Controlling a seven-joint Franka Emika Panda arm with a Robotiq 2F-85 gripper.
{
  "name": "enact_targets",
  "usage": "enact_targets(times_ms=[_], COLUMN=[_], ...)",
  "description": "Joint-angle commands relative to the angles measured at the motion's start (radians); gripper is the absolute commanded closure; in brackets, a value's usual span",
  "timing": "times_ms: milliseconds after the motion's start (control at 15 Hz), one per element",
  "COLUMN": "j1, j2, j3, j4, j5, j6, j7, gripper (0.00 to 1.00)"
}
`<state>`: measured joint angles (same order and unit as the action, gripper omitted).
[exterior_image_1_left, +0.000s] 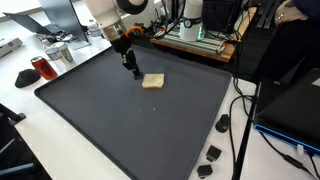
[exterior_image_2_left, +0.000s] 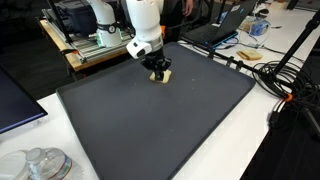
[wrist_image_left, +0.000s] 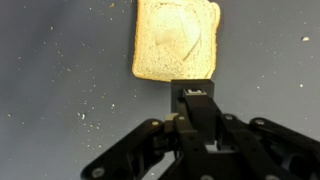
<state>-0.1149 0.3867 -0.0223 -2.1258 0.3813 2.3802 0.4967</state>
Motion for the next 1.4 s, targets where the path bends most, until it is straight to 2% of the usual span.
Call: enact_targets(times_ms=[0, 400, 800, 1333], j1=[-0.029, -0.095, -0.163, -0.188], j2=[-0.020, -0.010, 0.018, 0.068], j3=[-0.002, 0.016, 0.025, 0.009], j4=[-0.028, -0.051, -0.075, -0.094], j5=[0.081, 0.229, 0.475, 0.771], j6=[0.013, 0.032, 0.036, 0.019], j7=[-0.150, -0.421, -0.717, -1.035], gripper=[0.95, 0.95, 0.95, 0.95])
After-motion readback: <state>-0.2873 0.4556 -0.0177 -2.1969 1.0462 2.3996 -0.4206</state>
